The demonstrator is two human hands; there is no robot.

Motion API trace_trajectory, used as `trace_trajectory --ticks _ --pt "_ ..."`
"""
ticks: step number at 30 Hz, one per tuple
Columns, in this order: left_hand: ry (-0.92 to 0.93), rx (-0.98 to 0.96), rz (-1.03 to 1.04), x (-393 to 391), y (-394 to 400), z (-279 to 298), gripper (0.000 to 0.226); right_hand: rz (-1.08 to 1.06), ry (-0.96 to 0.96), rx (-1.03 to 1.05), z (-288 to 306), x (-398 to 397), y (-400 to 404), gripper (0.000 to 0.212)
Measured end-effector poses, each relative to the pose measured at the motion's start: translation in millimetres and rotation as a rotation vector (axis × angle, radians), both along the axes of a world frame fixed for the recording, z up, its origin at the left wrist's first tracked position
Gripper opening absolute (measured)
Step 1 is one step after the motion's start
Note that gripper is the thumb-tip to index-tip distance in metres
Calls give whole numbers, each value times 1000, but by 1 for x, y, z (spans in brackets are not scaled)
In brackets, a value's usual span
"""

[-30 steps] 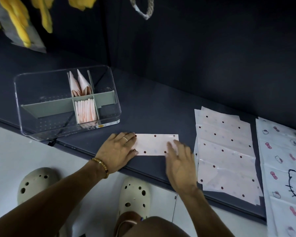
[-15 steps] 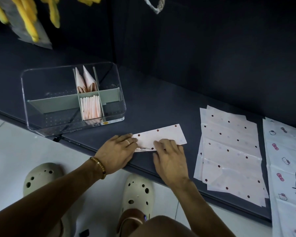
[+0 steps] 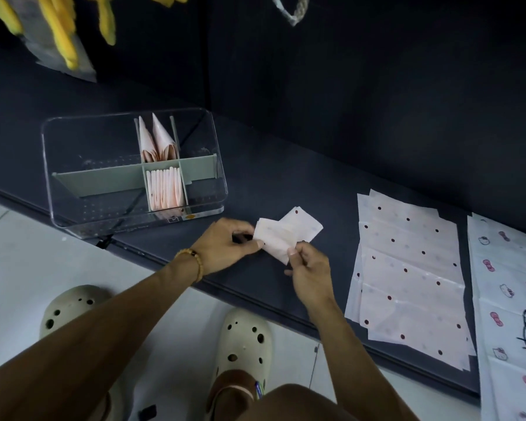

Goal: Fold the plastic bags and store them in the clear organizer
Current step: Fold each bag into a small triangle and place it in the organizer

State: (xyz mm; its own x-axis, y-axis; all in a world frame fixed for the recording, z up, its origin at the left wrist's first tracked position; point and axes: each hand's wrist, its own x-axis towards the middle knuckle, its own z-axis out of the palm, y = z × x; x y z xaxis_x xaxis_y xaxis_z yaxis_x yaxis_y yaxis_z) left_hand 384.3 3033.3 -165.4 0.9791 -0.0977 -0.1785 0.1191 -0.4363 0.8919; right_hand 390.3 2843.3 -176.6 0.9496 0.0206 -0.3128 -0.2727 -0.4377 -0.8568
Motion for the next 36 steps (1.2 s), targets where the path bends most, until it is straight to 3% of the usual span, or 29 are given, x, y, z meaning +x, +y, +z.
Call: trace_trajectory --ticks 2,6,8,12,18,23,28,30,33,36 --pt "-8 34 19 1 -12 -4 8 -22 66 88 0 5 -5 22" --pt "-58 225 163 7 -33 -11 28 -182 112 136 -3 10 -2 25" --pt "-58 245 174 11 -39 -9 25 -247 134 131 -4 13 0 20" --pt "-1 328 54 14 -35 -11 24 -313 150 33 -5 19 3 21" --pt "26 600 99 17 -36 -20 49 -312 105 -160 -5 29 10 23" --pt "-27 783 133 18 -43 -30 41 -228 81 -276 -5 36 11 20" --pt "32 958 174 27 -48 -29 41 -207 127 -333 -5 45 13 27" --pt "-89 976 200 28 -44 -25 33 -203 147 -332 -4 49 11 33" --pt "-365 844 -16 31 -37 -27 26 -166 154 -346 0 53 8 30" --pt "-320 856 -299 35 -35 -29 36 -190 -35 -441 3 44 6 10"
